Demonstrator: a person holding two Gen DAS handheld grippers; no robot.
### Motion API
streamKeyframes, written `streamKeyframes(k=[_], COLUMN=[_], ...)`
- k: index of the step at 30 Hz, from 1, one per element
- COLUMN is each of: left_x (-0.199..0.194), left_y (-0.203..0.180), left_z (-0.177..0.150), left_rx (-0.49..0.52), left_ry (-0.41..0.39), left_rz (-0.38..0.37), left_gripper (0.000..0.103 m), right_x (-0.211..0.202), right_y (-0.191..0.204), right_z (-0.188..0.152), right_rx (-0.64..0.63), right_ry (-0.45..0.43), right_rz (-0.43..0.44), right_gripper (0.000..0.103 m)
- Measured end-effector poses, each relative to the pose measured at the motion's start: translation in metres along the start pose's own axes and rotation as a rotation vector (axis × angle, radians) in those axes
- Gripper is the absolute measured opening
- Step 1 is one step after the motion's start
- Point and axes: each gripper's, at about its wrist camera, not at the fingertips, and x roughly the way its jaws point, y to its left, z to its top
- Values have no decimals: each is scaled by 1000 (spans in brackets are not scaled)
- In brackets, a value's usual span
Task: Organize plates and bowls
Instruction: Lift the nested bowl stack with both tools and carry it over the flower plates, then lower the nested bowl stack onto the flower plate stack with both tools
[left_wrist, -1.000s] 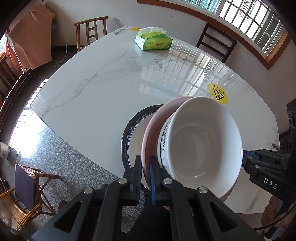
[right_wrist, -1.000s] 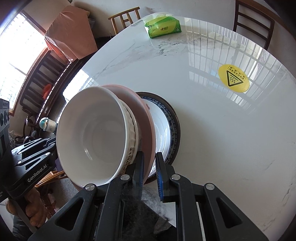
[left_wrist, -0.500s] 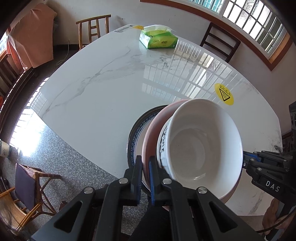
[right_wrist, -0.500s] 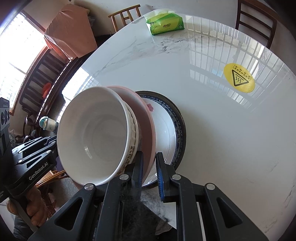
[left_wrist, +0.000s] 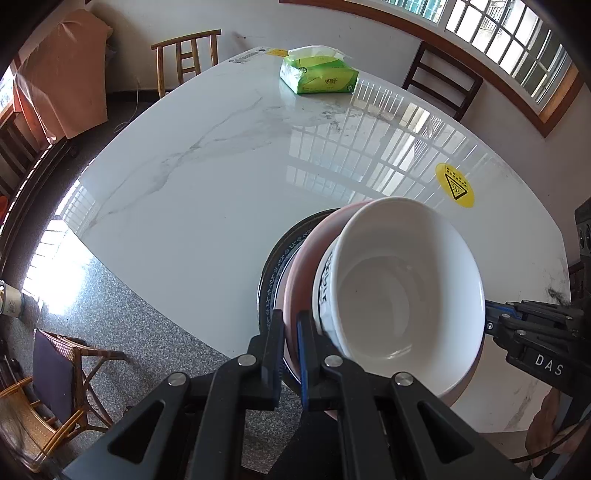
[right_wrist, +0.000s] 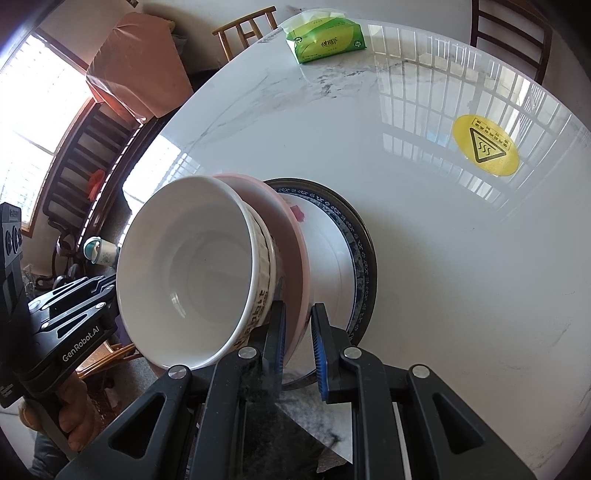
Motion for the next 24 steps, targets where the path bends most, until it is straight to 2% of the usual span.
streamKeyframes(k=[11,24], left_x=[-3,-3], left_y=[-5,-3], left_z=[-6,-8], left_rx=[40,48], left_ry=[-102,-192], left_rz=[51,59], left_gripper=[5,5], right_x=[4,8], right_y=[-6,-12], right_z=[1,2], right_rx=[25,68], right_ry=[-27,-59], right_rz=[45,101], right_gripper=[17,18])
